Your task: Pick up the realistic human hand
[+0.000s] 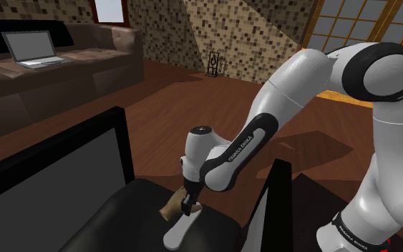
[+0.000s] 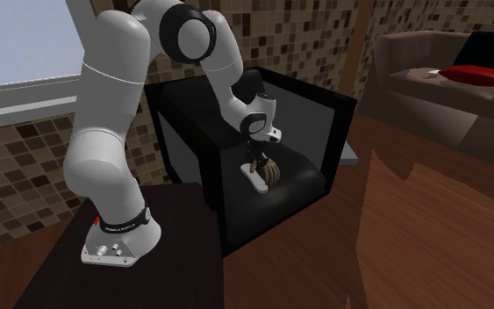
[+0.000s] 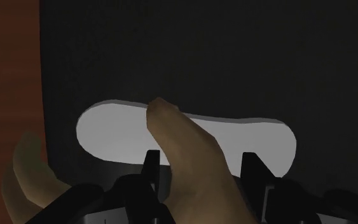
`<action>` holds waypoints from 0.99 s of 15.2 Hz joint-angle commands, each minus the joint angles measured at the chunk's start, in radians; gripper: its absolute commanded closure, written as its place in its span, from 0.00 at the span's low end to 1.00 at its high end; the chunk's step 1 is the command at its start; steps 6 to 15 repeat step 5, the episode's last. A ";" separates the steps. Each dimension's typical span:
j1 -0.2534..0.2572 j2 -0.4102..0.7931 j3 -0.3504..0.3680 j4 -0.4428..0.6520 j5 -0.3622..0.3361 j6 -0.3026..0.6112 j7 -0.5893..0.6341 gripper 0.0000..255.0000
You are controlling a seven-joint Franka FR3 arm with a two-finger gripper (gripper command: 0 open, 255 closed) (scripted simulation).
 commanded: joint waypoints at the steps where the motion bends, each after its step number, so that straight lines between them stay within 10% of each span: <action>1: -0.006 -0.026 0.006 -0.004 0.006 -0.021 -0.002 1.00; 15: -0.011 -0.054 0.013 -0.009 0.014 -0.044 -0.005 1.00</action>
